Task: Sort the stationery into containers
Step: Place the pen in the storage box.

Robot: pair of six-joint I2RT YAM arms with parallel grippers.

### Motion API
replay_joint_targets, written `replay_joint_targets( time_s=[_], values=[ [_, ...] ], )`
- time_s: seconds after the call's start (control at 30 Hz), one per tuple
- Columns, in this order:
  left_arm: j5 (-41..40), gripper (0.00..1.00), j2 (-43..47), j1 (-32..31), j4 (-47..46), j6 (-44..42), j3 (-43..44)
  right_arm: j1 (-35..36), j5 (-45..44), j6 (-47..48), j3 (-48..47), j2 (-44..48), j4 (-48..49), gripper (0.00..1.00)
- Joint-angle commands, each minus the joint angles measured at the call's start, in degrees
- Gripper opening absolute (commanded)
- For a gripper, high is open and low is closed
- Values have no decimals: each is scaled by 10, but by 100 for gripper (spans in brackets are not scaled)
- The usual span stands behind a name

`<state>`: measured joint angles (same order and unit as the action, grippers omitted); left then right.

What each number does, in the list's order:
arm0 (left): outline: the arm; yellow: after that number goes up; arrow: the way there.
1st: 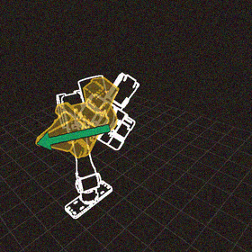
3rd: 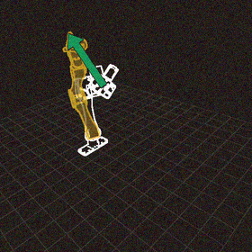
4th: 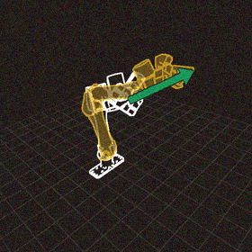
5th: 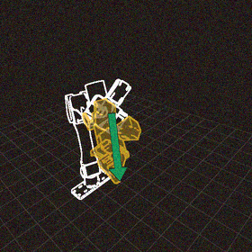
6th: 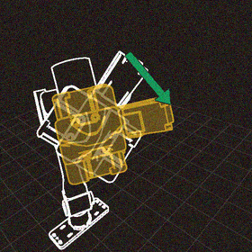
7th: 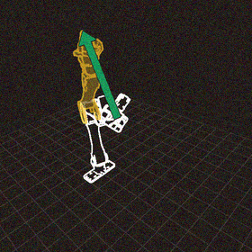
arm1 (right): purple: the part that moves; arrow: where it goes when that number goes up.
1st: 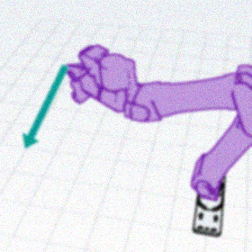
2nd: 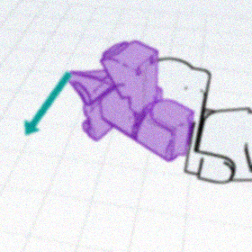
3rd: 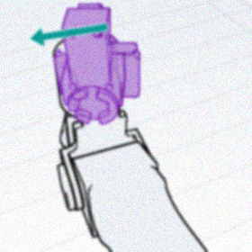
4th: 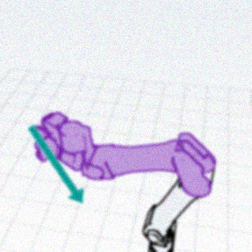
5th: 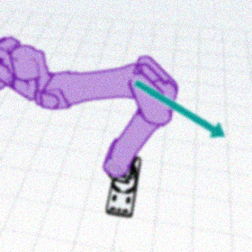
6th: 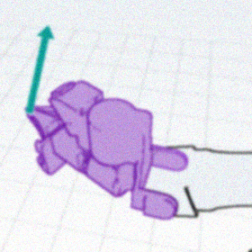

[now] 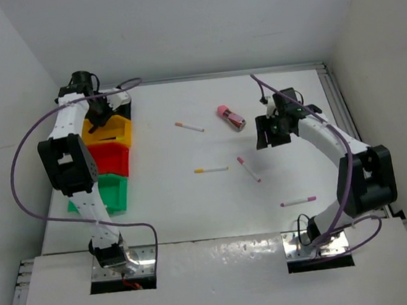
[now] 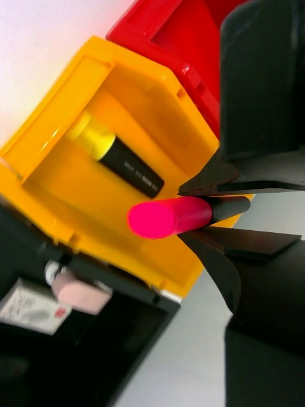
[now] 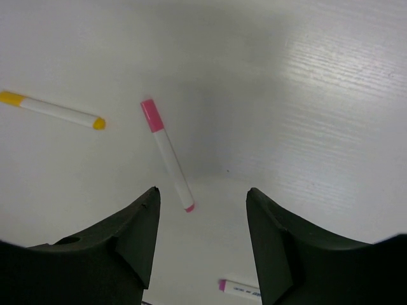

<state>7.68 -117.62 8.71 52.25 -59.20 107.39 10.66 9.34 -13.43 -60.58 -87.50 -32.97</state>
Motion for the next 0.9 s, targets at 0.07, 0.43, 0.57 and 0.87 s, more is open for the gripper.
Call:
replay_joint_targets(
  time_s=[0.07,0.43,0.57,0.87],
  values=[
    [13,35,5,6,23,-17,-5,-1,-4,65,-21,-11,-44,52],
    [130,80,154,16,-42,168,-6,116,-44,102,5,-7,-60,40],
    [195,80,252,34,-79,274,-45,170,-92,90,14,-27,-34,40],
    [266,84,407,77,-123,433,-162,198,-160,68,12,-99,7,39]
  ],
)
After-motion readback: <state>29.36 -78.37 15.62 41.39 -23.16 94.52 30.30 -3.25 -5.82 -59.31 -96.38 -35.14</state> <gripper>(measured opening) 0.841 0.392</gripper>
